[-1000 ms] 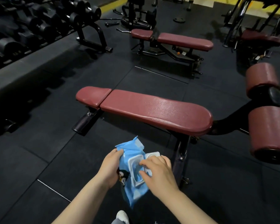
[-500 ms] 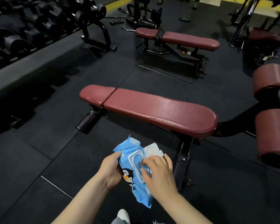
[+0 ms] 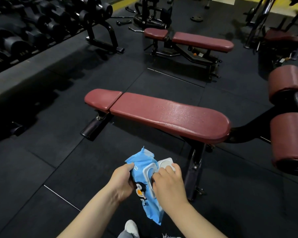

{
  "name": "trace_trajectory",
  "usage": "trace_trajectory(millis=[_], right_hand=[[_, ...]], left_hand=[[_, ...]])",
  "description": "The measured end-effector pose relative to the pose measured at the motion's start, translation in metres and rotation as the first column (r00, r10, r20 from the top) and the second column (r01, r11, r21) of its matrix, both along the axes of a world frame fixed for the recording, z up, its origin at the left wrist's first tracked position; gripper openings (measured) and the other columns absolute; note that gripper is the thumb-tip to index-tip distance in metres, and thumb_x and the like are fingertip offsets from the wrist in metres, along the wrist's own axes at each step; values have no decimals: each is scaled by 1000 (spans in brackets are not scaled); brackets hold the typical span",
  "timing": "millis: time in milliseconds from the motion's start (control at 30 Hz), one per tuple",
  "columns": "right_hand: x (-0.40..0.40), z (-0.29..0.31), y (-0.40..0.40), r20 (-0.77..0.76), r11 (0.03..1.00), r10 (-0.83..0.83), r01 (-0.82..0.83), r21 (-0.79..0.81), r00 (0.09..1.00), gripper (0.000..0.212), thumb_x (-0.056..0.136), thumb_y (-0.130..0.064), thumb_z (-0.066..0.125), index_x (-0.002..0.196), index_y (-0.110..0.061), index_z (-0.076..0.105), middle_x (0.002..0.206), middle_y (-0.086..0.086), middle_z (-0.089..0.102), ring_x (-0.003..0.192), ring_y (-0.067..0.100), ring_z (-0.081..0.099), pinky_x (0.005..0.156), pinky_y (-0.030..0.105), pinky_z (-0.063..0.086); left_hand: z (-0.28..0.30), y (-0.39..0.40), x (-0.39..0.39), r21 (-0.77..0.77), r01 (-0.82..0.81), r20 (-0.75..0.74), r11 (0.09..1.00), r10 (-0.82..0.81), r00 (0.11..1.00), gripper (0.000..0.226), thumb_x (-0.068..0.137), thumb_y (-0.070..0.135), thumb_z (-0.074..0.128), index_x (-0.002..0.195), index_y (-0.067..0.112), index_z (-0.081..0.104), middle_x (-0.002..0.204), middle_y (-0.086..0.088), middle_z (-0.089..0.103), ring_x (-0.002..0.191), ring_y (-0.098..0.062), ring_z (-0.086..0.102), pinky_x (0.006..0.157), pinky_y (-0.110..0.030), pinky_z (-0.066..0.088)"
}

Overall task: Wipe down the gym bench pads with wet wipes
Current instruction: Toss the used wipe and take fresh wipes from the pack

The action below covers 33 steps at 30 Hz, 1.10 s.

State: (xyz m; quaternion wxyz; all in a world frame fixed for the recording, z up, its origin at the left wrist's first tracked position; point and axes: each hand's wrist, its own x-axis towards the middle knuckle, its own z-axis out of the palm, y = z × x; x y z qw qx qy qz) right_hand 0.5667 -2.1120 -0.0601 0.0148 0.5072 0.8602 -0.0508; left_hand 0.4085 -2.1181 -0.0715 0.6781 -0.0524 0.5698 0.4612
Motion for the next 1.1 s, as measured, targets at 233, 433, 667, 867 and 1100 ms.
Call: trace_trajectory(millis=[233,433,667,867,1100], right_hand=[[10,-7,-3,-112,999,20,-24,-35,994,10,80,-30,67,73,-28,61,69,-11,57,71,13,54,89,34,48],[28,-8,-1,-437,774,-443,88,-627,782,16,94,-28,52,78,-28,53,78,-10,57,71,6,50,69,21,41],[39,4,1,-551,587,-718,-54,-807,426,19,91,-8,54,72,-11,56,72,-2,49,74,12,44,73,31,33],[34,5,1,-531,707,-562,35,-706,634,20,91,-19,55,72,-21,55,72,-7,54,66,8,46,66,29,41],[38,5,-1,-507,536,-762,-48,-843,404,14,92,-10,58,81,-4,63,80,5,63,80,15,56,78,28,44]], left_hand=[[-1,-7,2,19,15,-12,1000,-15,1000,30,98,8,46,117,-2,66,110,-20,73,97,-33,72,83,-42,59],[-1,-6,-3,93,49,-159,994,-34,987,28,98,12,44,117,8,65,106,-16,74,91,-30,73,84,-43,57],[3,-8,1,153,90,-178,984,-62,982,27,102,22,45,122,14,61,106,-9,76,95,-26,73,76,-37,57],[4,-16,17,160,381,-196,910,-349,916,47,86,40,74,123,17,56,109,-9,74,99,-28,73,77,-40,59],[1,-15,20,191,477,-380,858,-383,842,46,79,9,73,119,25,57,104,-2,74,93,-25,73,75,-38,59]])
